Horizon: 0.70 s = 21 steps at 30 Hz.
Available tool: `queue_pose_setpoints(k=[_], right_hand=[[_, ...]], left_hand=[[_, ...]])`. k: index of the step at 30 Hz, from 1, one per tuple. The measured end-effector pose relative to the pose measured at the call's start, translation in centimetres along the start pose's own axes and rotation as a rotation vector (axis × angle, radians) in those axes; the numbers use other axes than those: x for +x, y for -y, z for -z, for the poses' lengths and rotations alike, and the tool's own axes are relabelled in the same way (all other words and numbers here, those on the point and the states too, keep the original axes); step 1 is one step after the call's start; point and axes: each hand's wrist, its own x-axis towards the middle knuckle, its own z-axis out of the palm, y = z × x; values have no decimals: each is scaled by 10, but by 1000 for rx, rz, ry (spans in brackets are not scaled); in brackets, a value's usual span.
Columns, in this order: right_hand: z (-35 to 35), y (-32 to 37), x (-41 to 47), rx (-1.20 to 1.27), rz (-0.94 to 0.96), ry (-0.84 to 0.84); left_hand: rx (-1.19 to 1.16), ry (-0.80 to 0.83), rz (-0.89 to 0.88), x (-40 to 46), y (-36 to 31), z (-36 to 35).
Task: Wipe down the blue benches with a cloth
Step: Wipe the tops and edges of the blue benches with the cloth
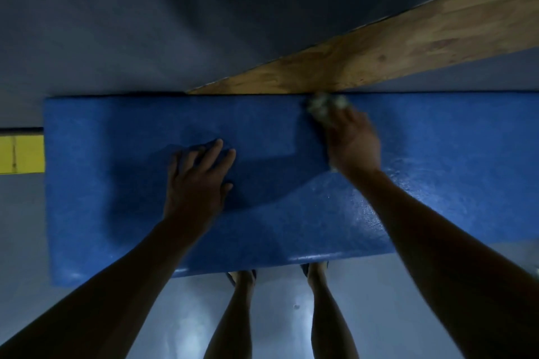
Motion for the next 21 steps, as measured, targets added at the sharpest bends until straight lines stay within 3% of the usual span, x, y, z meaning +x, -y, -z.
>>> queue_pose_setpoints(k=[3, 7, 9, 12, 16, 18, 21], right_hand=[[8, -38, -14, 19, -377, -79], [-17, 15, -22, 175, -638, -125], [-31, 68, -36, 256, -520, -112], [-40, 135, -61, 224, -47, -41], [-20, 93, -64, 49, 310, 106], [-7, 37, -63, -58, 247, 83], [15, -36, -67, -46, -161, -7]], left_hand=[[-19, -15, -2, 0, -1, 1], [17, 48, 4, 2, 0, 2], [37, 62, 6, 2, 0, 0], [42, 55, 22, 1, -2, -2], [32, 26, 17, 1, -1, -4], [20, 6, 10, 0, 0, -7], [19, -2, 20, -1, -2, -10]])
